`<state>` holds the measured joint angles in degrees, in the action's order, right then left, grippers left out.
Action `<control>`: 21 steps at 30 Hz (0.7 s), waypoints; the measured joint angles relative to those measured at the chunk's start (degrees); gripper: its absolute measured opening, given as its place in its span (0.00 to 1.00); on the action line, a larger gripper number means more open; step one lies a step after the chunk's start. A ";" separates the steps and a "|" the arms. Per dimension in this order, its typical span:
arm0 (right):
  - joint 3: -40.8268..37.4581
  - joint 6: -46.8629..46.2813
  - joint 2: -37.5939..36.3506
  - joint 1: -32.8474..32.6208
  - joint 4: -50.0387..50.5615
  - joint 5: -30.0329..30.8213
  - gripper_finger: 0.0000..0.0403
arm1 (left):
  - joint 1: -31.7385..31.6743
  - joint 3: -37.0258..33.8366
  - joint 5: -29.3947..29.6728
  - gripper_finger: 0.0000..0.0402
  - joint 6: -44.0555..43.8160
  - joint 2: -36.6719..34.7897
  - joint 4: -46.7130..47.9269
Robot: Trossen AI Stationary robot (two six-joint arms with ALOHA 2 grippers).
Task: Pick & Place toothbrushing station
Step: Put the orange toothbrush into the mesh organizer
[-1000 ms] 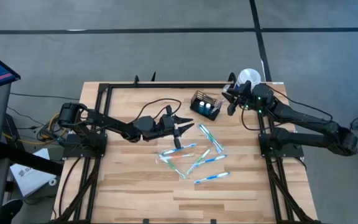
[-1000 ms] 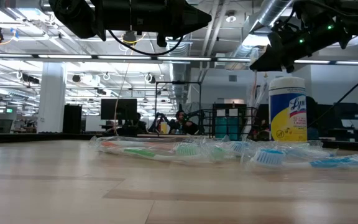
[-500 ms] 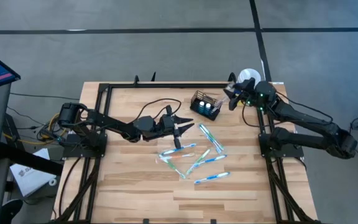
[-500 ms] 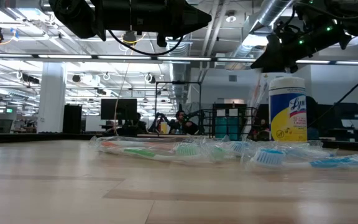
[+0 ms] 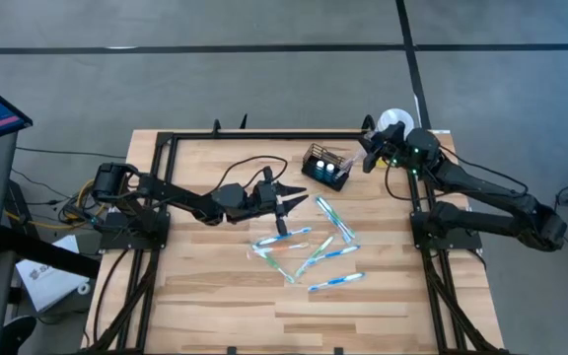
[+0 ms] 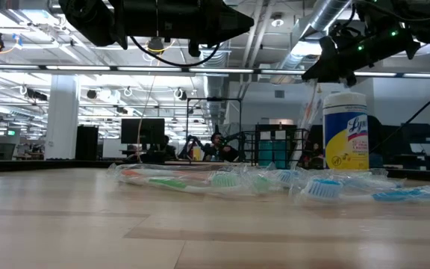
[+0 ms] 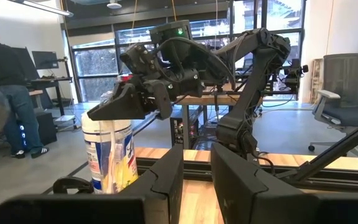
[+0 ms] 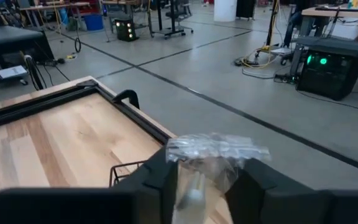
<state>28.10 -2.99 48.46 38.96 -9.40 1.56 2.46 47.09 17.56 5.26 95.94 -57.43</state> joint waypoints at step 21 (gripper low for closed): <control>1.75 1.94 7.57 -1.61 -4.82 -0.67 0.18 | -0.59 0.00 -0.02 0.19 -0.04 0.00 0.02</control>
<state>29.85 -1.05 56.02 37.35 -14.23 0.89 1.87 47.09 17.54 5.22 95.94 -57.41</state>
